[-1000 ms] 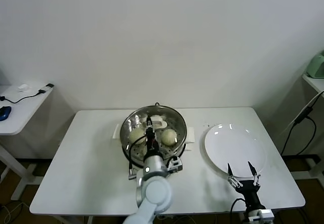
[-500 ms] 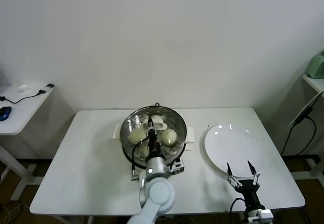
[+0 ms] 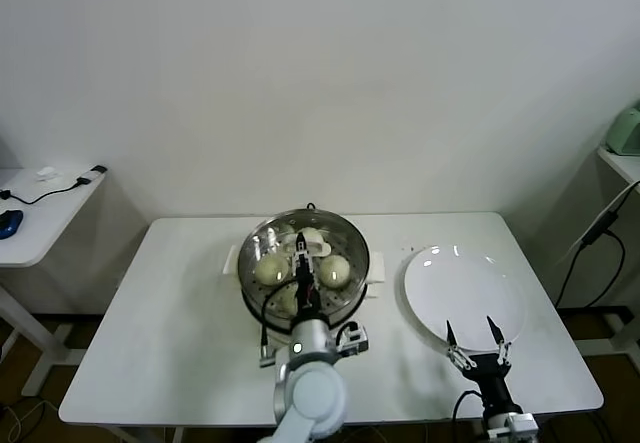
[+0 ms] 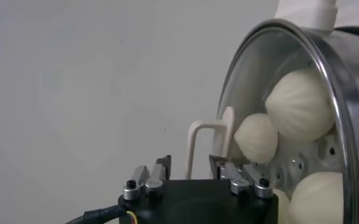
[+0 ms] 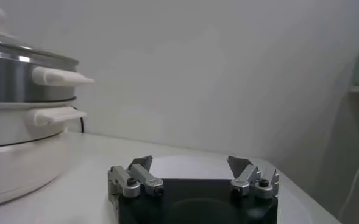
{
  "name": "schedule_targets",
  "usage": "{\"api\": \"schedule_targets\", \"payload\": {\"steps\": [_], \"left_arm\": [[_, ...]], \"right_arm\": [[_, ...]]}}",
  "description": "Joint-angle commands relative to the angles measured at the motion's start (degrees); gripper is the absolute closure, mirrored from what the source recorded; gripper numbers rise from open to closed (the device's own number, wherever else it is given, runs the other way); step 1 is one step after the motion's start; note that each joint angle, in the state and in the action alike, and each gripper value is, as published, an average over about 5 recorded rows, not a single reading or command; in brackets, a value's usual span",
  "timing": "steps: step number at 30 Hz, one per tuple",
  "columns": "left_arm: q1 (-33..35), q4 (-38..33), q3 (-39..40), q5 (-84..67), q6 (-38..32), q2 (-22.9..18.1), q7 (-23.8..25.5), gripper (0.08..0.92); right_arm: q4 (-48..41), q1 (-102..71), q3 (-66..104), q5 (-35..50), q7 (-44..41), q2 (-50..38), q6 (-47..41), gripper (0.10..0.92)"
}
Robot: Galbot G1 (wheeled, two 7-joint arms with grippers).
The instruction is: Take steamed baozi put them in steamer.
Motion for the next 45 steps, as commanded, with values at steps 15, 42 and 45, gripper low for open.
{"api": "schedule_targets", "payload": {"steps": [15,42,45], "left_arm": [[12.3,-20.1,-38.8,-110.2,-33.2,15.7,-18.5,0.180],[23.1,2.9,-40.7,-119.0,-49.1,18.9,-5.2,0.177],[23.2,2.9,-40.1,-118.3,-49.3,18.4,-5.5,0.177]], "right_arm": [[1.3,-1.0,-1.4,2.6,1.3,-1.0,2.4,0.202],[0.7,0.0,-1.4,7.3,0.3,-2.4,1.0,0.202],[0.6,0.3,-1.7,7.2,0.3,-2.4,1.0,0.203]]}}
